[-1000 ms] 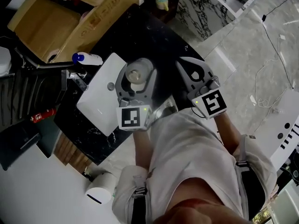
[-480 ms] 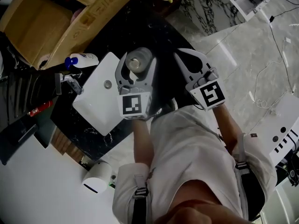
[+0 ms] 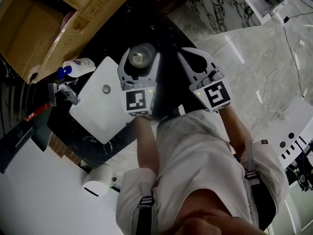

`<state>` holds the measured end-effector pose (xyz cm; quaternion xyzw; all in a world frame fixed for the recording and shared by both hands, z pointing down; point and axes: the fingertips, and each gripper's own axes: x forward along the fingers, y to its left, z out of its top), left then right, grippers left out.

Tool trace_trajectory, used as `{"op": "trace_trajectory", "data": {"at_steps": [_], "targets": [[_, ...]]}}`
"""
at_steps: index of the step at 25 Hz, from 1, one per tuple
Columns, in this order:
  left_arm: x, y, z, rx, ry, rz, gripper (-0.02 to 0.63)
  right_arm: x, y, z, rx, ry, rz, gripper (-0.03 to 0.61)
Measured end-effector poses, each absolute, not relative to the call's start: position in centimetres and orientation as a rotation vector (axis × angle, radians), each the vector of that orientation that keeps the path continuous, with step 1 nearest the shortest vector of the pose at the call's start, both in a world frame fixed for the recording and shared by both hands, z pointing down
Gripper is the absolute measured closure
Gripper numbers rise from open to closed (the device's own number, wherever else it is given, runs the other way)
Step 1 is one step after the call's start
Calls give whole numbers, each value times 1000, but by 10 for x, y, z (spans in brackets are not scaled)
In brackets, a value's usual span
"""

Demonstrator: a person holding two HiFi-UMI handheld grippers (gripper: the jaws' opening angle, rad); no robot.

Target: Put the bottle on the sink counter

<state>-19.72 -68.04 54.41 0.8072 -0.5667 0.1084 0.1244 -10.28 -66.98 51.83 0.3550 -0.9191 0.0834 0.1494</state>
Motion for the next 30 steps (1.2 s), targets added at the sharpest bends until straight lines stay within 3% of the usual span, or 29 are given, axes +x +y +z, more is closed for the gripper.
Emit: {"op": "trace_trajectory", "data": {"at_steps": [30], "targets": [[-178,-747,632,2262,-1628,513,290,-114,-724,596,883,-2597,281,580]]}}
